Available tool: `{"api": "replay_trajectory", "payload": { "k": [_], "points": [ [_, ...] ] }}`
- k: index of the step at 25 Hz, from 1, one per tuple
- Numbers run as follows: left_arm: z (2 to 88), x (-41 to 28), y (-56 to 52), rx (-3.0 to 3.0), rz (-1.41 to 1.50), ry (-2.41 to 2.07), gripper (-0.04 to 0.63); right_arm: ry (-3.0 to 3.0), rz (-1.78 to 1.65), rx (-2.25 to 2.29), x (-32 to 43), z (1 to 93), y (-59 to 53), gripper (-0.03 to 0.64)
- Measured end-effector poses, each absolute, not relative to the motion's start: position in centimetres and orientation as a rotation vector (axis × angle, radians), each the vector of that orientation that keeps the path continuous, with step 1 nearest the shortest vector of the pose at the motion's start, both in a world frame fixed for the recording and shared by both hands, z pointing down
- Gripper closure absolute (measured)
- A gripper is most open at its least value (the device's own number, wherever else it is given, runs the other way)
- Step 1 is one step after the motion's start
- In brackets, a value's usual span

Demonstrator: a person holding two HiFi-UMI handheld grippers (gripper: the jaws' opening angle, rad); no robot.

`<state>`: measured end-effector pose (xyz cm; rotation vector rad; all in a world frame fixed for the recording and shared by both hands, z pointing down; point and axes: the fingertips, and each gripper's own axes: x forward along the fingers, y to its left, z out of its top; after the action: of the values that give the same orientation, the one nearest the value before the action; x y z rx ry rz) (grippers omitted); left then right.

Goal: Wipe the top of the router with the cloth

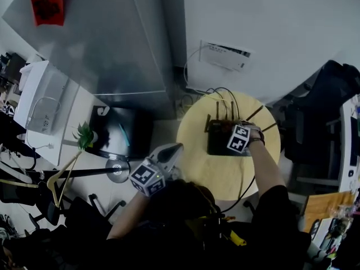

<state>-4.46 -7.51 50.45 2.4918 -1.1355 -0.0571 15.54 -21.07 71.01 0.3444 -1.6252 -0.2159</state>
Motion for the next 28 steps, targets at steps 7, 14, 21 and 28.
{"api": "replay_trajectory", "payload": {
  "k": [7,14,21,28],
  "points": [
    [50.5,-3.0,-7.5,2.526,-0.036,-1.090,0.598,-1.655,-0.165,0.253,16.3,71.2,-17.7,0.548],
    [50.1,-1.9,-7.2,2.551,-0.048,-1.051,0.598,-1.683,-0.153,0.251,16.7,71.2,-14.3,0.548],
    [49.7,-1.8,-6.8,2.563,-0.071,-1.022,0.598,-1.711,-0.088,0.307,16.8,71.3,-11.8,0.548],
    [49.1,-1.5,-6.8,2.575,-0.110,-0.992,0.598,-1.725,-0.029,0.292,17.4,71.5,-9.5,0.548]
  ]
}}
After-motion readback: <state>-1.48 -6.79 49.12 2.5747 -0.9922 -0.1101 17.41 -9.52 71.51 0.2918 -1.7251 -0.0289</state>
